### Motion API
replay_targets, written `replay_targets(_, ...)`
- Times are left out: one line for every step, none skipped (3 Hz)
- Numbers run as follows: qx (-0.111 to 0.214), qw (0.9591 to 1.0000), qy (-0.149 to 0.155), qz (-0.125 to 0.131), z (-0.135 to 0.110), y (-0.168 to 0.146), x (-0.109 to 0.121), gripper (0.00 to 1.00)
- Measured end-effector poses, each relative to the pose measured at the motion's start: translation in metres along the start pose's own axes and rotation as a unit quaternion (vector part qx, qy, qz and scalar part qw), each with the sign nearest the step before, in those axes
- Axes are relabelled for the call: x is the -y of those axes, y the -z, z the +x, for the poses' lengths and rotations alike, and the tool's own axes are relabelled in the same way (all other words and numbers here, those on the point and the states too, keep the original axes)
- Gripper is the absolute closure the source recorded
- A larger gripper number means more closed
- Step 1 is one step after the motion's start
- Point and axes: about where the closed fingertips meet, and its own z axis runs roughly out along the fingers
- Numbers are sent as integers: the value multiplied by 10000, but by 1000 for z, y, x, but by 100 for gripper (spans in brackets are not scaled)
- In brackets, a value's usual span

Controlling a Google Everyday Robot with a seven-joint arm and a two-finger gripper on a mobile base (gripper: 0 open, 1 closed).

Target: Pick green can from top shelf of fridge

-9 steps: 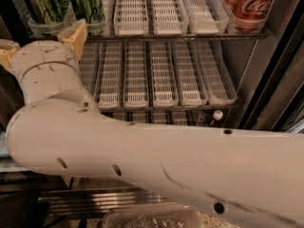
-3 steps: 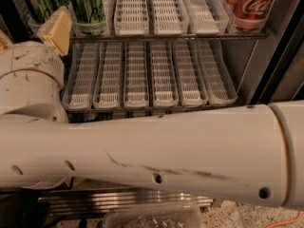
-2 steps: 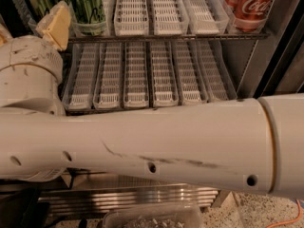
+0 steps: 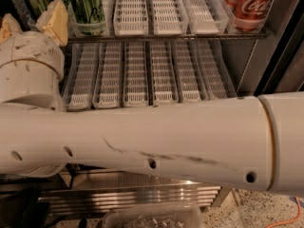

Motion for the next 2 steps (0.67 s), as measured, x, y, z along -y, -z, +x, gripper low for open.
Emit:
replay_targets(-1, 9999, -94, -39, -5, 4, 2, 39)
replay_targets(-35, 9998, -158, -101, -5, 4, -1, 38)
